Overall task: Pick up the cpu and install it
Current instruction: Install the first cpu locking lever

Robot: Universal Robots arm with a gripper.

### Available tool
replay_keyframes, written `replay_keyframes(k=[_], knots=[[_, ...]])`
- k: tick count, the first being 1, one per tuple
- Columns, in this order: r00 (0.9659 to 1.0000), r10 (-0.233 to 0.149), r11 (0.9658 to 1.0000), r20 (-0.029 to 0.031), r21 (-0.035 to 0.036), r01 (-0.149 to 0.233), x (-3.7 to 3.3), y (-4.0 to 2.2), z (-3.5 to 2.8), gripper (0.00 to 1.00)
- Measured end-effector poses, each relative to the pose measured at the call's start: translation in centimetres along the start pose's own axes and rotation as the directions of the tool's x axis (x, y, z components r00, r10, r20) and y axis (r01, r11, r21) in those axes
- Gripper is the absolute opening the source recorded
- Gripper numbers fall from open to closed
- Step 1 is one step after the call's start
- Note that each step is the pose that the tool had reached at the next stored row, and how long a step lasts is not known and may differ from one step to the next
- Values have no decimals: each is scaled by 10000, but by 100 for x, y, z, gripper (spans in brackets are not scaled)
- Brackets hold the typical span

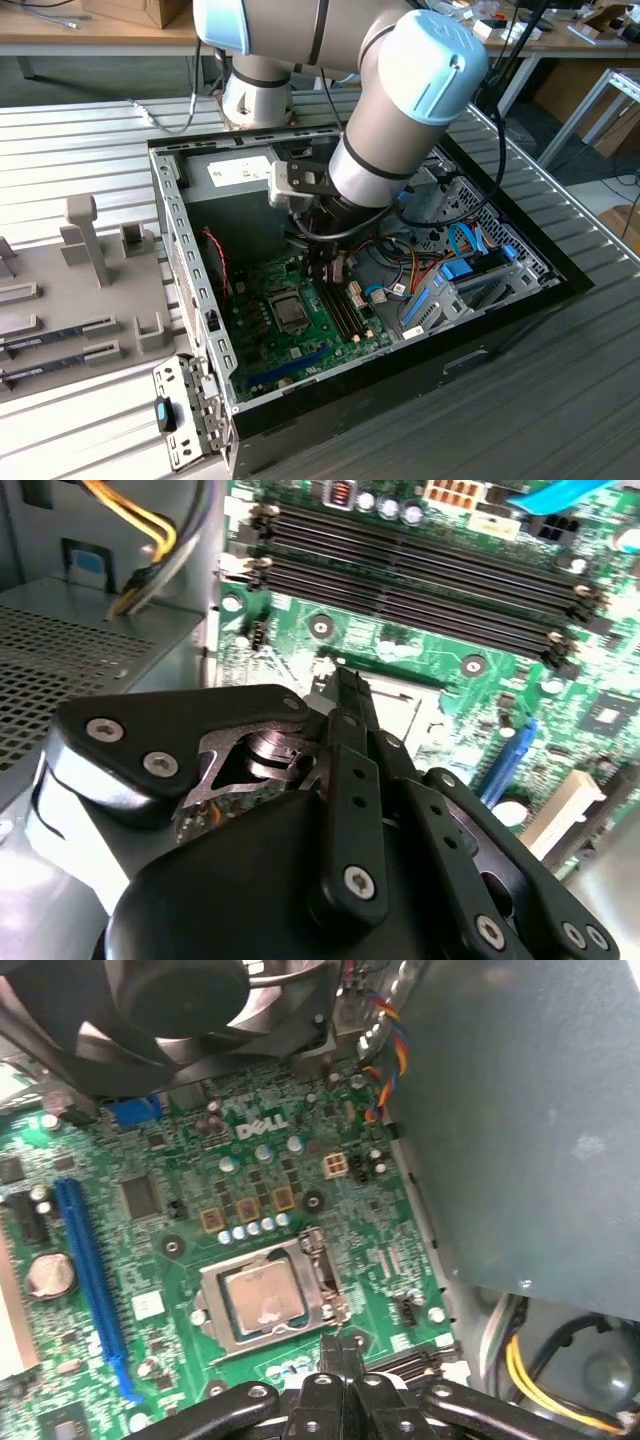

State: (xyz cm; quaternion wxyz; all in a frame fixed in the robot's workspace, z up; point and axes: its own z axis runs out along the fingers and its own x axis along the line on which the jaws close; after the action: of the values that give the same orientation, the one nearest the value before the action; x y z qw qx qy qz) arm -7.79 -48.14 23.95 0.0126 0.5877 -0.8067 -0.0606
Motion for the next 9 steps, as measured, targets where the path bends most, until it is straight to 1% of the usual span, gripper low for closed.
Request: replay_keyframes(k=[1, 2, 3, 4, 5, 6, 7, 8, 9], knots=[[10000, 2, 10000, -96, 31, -2, 0, 0, 1, 11], [9998, 4, 10000, -180, 58, -3, 0, 0, 2, 11], [9996, 4, 10000, -288, 93, -2, 1, -1, 4, 11], [9994, 5, 9999, -355, 115, -1, 1, -1, 6, 11], [9989, 5, 9999, -476, 153, 2, 2, -2, 7, 11], [9985, 6, 9998, -551, 176, 4, 3, -2, 8, 11], [9978, 8, 9998, -661, 210, 6, 5, -3, 10, 11], [9972, 7, 9997, -746, 237, 11, 9, -5, 12, 11], [9964, 7, 9996, -845, 269, 16, 15, -6, 12, 11]])
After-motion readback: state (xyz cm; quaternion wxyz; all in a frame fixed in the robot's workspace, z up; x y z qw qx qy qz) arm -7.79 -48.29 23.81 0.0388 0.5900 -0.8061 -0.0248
